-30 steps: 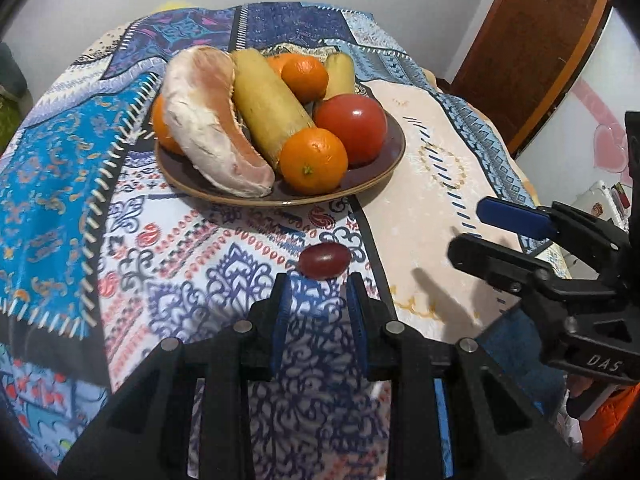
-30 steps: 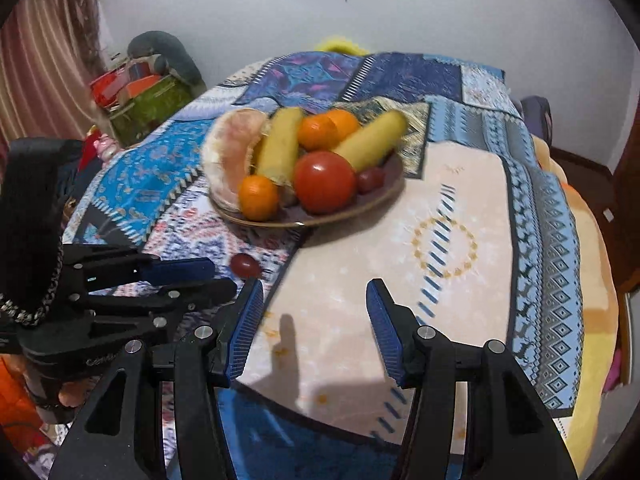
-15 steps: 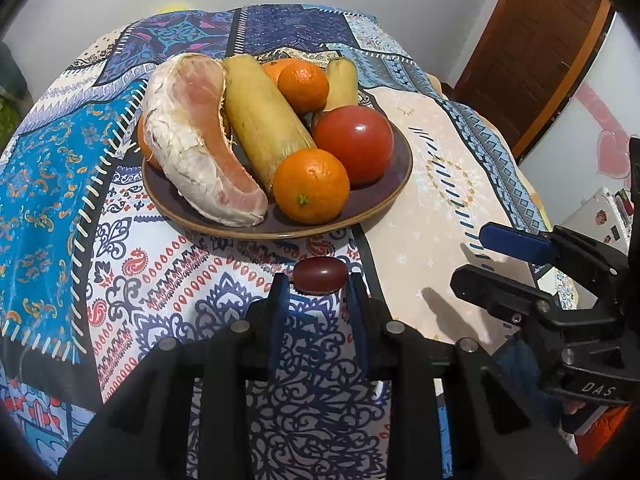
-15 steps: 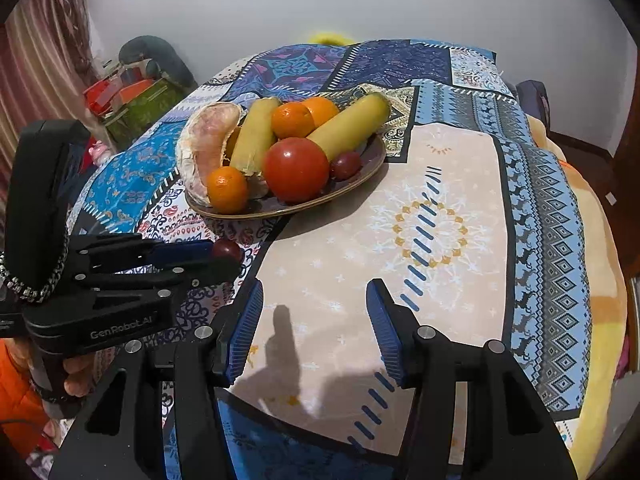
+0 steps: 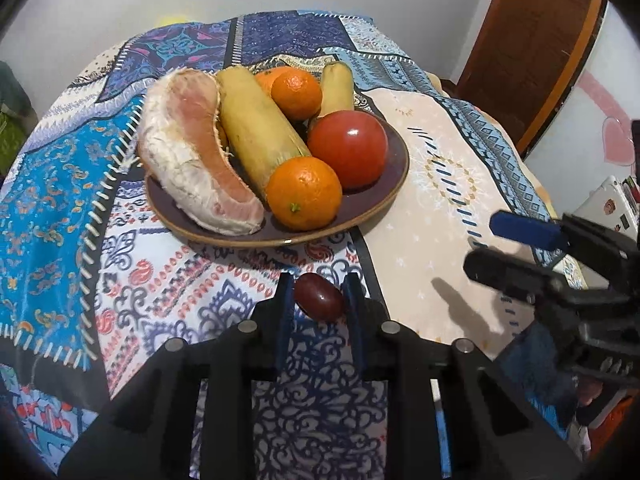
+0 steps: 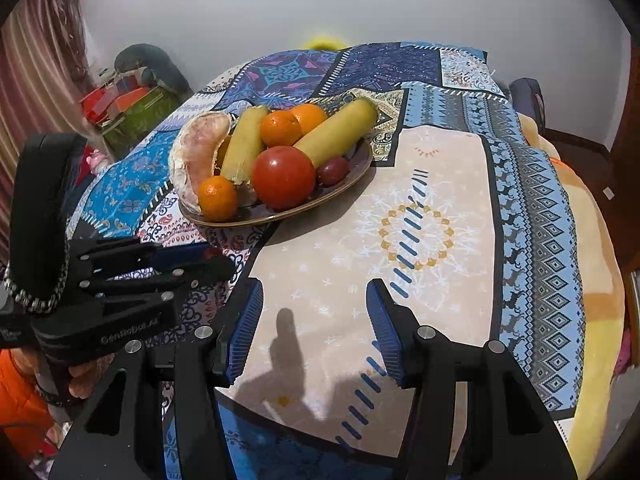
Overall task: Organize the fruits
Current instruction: 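Lower the date onto the plate with the left tool and open it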
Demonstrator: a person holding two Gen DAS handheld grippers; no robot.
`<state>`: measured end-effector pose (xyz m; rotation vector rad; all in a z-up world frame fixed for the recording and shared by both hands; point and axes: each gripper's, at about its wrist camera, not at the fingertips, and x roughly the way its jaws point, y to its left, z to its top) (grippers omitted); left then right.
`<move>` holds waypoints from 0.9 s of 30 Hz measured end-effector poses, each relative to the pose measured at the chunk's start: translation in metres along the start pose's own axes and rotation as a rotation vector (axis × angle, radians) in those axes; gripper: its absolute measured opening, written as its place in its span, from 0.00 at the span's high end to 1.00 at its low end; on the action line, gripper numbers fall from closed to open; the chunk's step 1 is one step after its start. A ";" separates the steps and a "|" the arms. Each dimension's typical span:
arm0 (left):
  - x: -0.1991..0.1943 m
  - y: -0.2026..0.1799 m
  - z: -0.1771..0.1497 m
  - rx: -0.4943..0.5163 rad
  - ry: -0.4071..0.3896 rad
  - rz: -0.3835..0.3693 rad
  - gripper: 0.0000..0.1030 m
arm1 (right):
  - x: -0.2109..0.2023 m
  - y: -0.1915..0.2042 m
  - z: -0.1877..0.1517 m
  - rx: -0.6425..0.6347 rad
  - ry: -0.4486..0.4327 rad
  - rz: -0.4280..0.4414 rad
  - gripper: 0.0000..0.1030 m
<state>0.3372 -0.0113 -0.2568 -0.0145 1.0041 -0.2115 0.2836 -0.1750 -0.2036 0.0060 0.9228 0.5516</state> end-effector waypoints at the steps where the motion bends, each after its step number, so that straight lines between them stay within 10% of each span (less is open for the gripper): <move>1: -0.006 0.000 -0.001 0.008 -0.014 0.009 0.76 | -0.001 0.000 0.001 0.000 -0.004 0.001 0.51; 11: -0.057 0.018 0.028 -0.025 -0.172 0.025 0.76 | -0.011 0.006 0.015 -0.015 -0.059 0.014 0.51; 27: -0.021 0.026 0.052 -0.031 -0.158 0.094 0.65 | -0.020 0.001 0.028 -0.009 -0.111 0.032 0.51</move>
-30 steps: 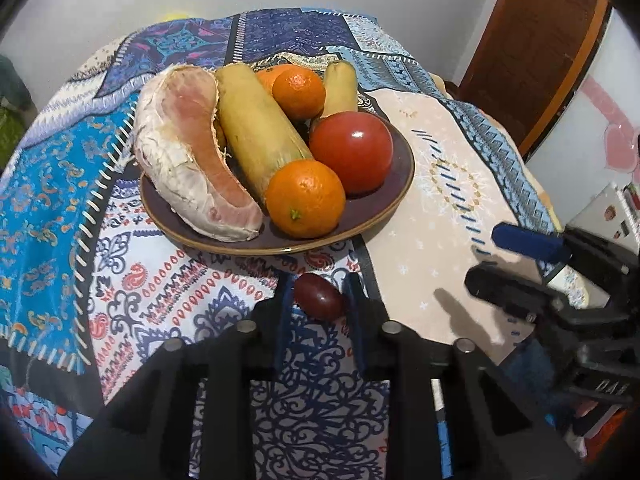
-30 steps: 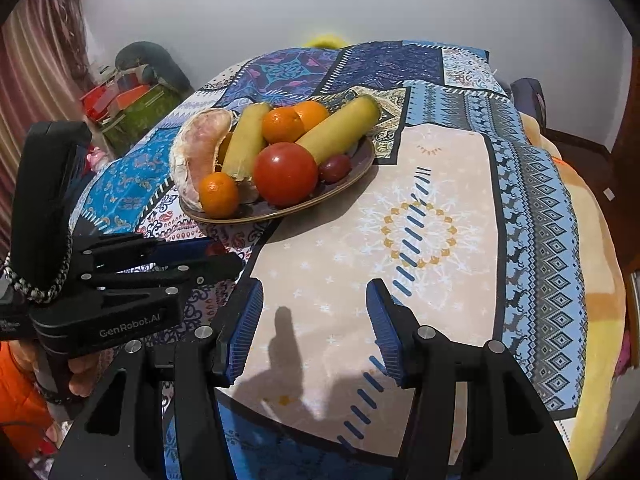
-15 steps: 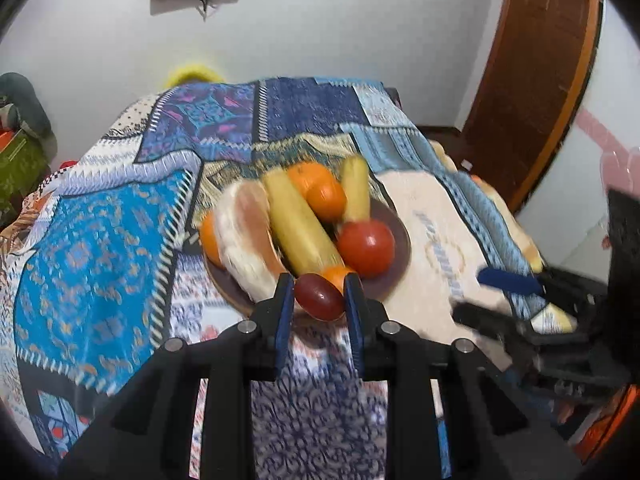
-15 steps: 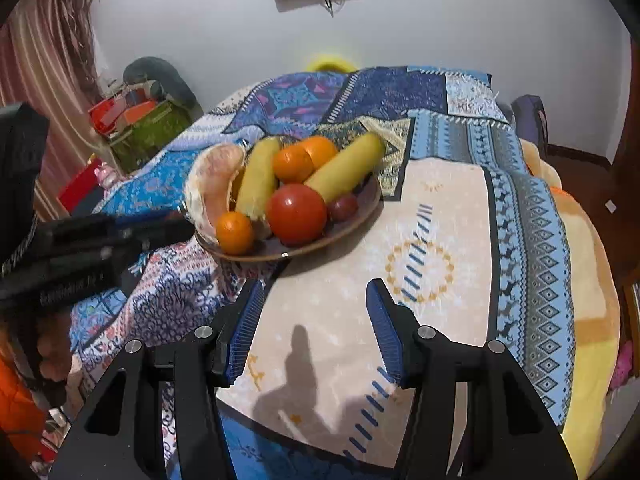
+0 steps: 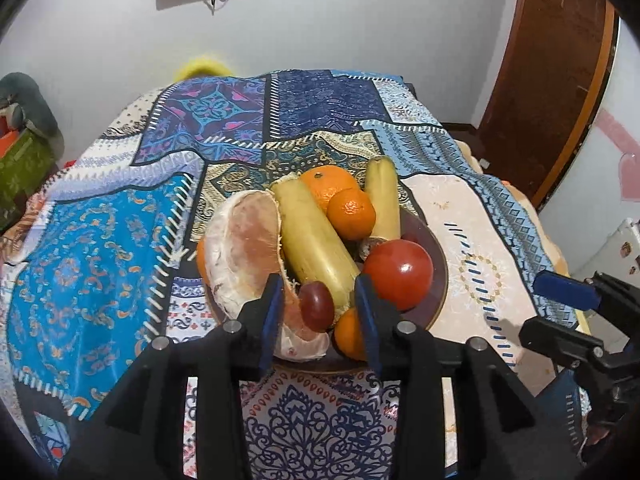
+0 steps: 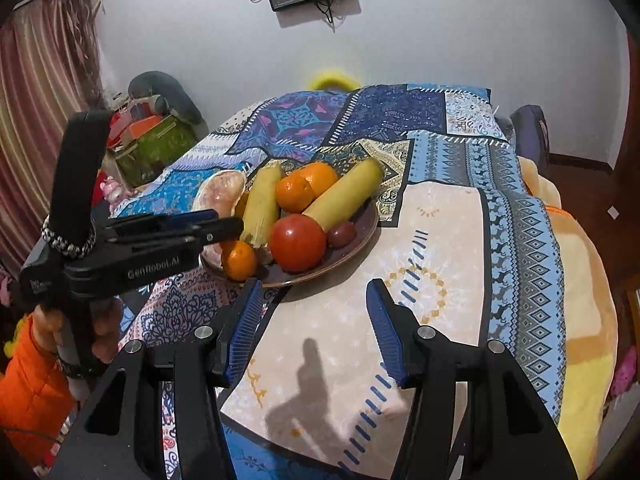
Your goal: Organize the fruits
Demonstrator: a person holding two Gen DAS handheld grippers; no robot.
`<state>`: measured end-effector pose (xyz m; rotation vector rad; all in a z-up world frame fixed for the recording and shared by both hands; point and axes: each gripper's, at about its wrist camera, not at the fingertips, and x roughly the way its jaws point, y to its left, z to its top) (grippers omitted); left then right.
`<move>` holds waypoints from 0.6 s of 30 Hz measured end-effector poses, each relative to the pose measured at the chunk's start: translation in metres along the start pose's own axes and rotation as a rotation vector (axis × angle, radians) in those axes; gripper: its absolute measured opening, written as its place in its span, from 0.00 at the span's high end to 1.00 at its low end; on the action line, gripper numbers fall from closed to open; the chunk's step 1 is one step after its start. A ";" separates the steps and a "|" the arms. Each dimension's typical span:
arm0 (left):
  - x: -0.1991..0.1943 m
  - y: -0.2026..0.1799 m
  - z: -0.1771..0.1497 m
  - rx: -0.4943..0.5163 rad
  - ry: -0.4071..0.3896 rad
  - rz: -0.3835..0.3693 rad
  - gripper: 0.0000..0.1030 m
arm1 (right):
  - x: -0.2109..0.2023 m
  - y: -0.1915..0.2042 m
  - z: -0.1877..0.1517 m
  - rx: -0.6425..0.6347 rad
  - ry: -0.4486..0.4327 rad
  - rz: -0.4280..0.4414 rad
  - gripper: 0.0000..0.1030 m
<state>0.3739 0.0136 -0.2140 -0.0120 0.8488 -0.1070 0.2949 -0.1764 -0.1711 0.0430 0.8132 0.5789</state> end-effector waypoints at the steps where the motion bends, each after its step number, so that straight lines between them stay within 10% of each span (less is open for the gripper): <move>1: -0.004 -0.001 0.000 0.009 -0.005 0.013 0.65 | -0.001 0.000 0.000 0.002 -0.001 0.000 0.51; 18: -0.254 -0.023 -0.010 -0.001 -0.457 0.059 0.63 | -0.147 0.064 0.033 -0.063 -0.313 -0.037 0.51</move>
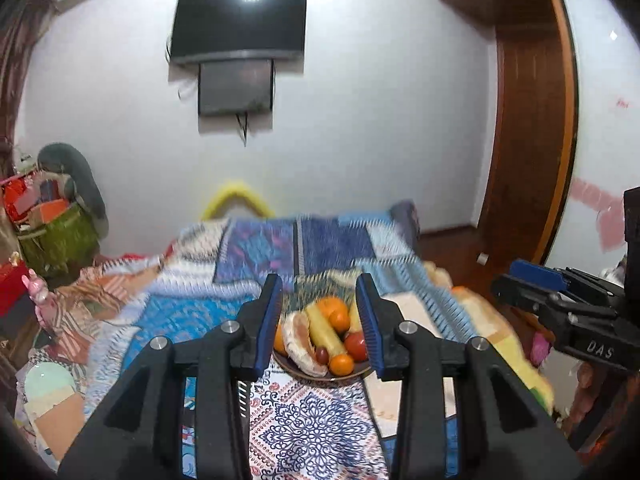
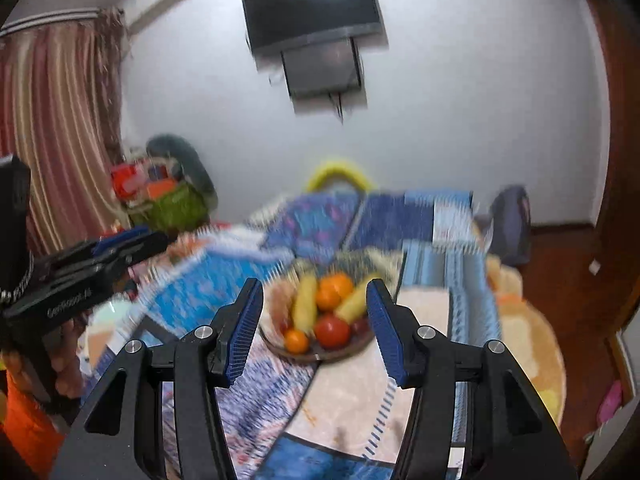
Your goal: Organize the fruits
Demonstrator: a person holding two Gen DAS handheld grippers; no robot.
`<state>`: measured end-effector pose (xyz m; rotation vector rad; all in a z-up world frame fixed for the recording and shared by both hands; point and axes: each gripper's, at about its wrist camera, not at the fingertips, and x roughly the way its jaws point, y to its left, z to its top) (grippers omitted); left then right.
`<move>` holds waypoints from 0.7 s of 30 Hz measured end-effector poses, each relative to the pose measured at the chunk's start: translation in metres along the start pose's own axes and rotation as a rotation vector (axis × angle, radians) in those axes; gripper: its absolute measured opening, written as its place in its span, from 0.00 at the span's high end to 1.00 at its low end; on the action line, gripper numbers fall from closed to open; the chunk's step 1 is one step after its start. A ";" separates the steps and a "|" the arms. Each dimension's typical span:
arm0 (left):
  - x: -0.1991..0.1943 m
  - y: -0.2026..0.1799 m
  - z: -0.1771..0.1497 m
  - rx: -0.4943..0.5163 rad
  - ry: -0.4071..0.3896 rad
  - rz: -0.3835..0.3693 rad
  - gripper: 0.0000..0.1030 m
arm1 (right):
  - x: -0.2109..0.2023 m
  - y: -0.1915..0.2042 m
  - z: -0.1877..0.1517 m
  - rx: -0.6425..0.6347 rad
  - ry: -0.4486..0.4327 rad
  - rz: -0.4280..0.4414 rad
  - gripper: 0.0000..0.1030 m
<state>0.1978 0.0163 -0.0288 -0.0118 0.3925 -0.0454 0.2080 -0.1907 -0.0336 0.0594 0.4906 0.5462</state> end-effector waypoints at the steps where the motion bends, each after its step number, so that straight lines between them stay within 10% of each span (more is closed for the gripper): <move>1: -0.017 -0.003 0.004 0.002 -0.032 0.002 0.63 | -0.012 0.006 0.005 -0.007 -0.030 -0.002 0.51; 15: -0.129 -0.017 0.015 0.007 -0.235 0.015 0.08 | -0.118 0.069 0.020 -0.069 -0.297 -0.073 0.27; 21: -0.134 -0.017 0.009 -0.005 -0.232 0.033 0.01 | -0.117 0.074 0.013 -0.080 -0.321 -0.133 0.09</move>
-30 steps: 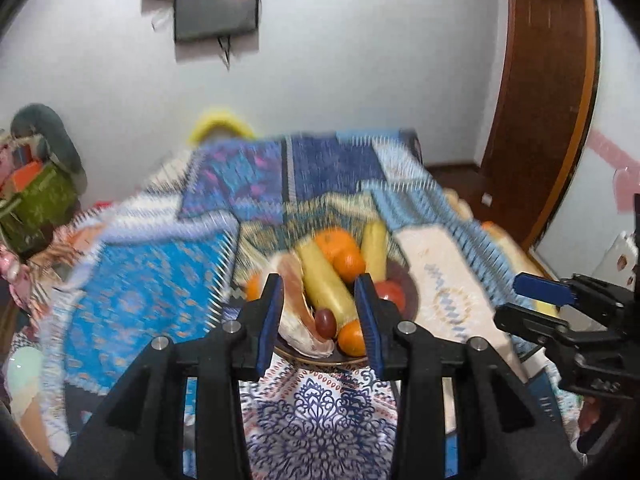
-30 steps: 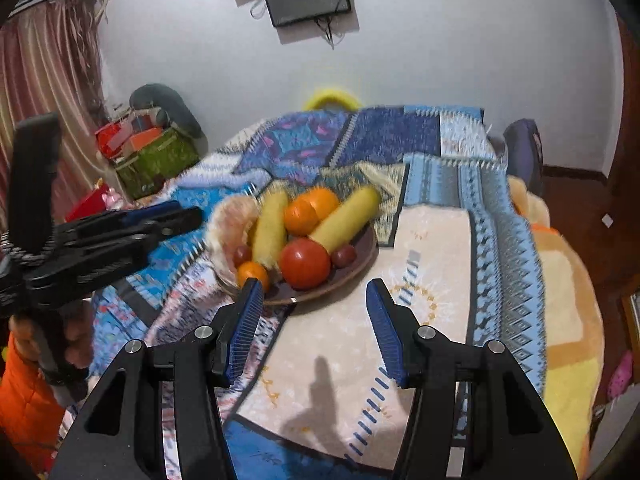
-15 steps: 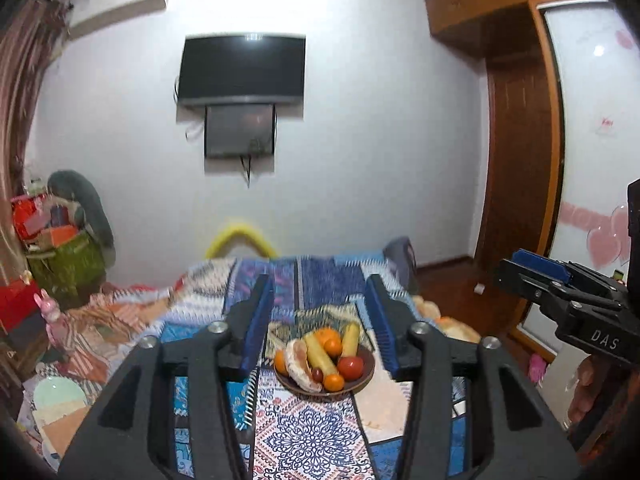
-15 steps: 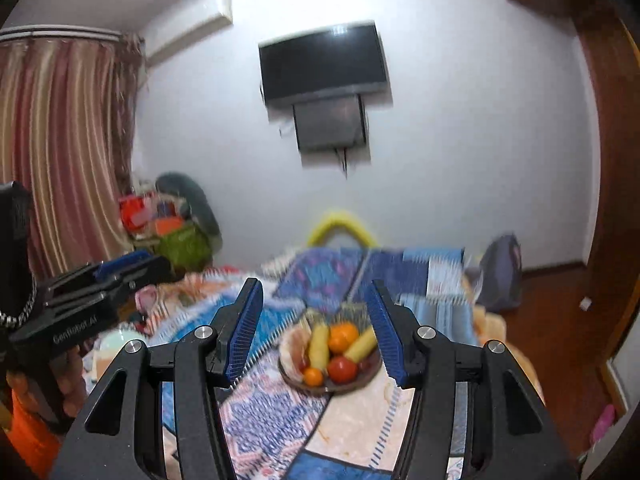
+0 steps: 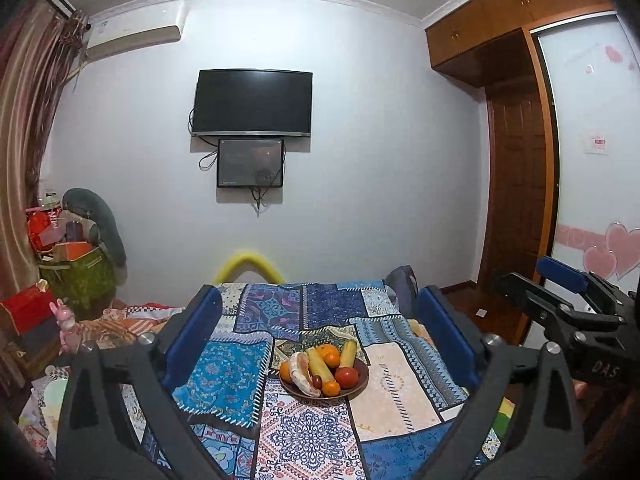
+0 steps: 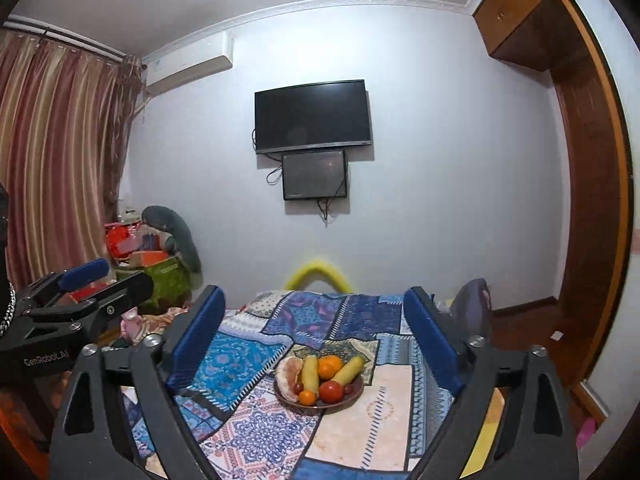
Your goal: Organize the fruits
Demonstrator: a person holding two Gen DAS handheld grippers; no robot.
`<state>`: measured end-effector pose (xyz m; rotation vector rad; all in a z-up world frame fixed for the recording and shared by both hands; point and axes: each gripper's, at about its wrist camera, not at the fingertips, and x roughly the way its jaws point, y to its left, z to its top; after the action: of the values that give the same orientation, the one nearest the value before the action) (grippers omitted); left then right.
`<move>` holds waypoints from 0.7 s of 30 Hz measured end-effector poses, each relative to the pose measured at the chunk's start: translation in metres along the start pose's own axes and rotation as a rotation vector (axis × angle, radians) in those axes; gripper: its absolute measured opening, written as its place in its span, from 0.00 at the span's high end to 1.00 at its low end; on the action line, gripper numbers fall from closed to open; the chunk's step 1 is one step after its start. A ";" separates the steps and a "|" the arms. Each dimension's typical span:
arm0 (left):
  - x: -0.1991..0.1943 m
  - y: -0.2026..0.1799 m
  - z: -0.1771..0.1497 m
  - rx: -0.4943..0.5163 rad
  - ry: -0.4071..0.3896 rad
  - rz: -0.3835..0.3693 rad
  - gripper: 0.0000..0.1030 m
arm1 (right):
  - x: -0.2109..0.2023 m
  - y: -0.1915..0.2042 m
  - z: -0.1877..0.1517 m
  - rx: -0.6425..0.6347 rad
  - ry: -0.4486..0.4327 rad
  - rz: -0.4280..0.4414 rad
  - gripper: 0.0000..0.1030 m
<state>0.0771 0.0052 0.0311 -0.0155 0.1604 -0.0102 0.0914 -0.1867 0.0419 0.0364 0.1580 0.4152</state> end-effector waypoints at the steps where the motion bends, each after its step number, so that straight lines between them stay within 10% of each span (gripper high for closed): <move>1: -0.002 -0.001 0.000 -0.001 0.001 0.002 0.01 | -0.001 0.000 0.000 0.000 -0.001 -0.005 0.05; 21: -0.007 -0.005 -0.006 -0.003 0.007 0.007 0.00 | -0.017 0.001 -0.005 -0.001 -0.002 -0.056 0.00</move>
<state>0.0687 0.0000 0.0261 -0.0178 0.1677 -0.0030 0.0752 -0.1923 0.0395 0.0316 0.1562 0.3598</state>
